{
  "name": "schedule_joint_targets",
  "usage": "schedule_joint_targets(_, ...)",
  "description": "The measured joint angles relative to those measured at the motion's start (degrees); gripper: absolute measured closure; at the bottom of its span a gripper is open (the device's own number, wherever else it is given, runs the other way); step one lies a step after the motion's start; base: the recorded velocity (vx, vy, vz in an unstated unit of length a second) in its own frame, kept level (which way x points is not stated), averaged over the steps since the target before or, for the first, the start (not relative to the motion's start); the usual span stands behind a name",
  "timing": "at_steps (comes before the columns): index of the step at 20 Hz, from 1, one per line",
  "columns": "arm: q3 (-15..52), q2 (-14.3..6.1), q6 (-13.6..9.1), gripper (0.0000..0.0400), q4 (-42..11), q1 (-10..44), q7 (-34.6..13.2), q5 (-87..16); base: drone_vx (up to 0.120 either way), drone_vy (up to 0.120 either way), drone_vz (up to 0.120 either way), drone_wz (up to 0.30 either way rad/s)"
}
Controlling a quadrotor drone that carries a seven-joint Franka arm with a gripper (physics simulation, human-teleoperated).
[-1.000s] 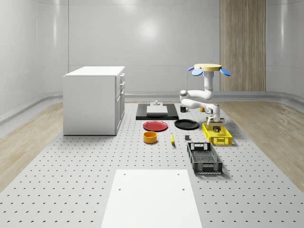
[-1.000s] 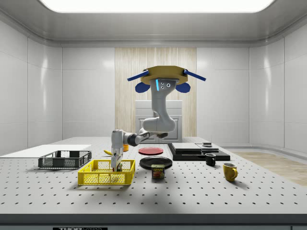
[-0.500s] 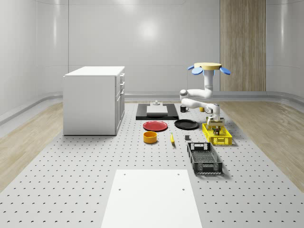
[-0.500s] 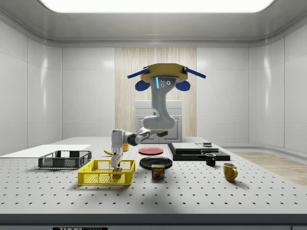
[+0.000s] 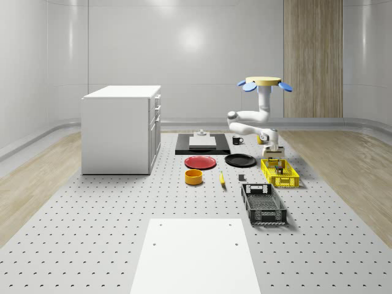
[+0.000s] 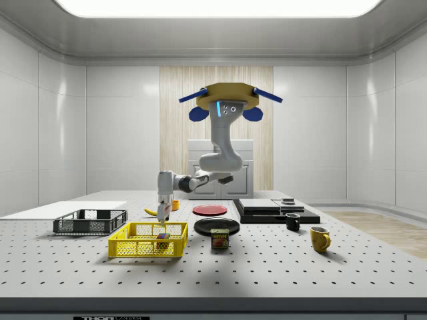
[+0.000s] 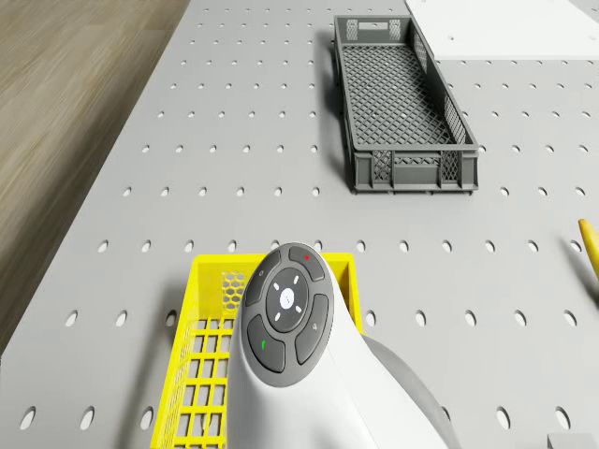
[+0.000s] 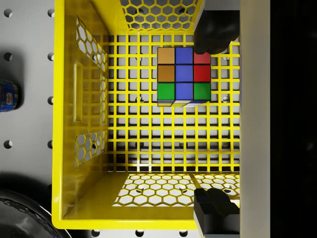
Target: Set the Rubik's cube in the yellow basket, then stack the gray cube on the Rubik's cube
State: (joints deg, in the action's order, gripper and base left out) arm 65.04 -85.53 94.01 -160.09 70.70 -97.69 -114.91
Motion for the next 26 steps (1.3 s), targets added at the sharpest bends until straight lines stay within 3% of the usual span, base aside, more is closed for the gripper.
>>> schedule_joint_targets(15, 0.0, 0.6, -0.5, 0.0, -0.1, -0.3, 0.2, -0.2, 0.0, -0.12, 0.0, 0.0)
schedule_joint_targets(26, -0.1, 0.9, -0.9, 0.0, -0.1, -0.5, 0.3, -0.4, 0.12, -0.12, 0.0, 0.0)
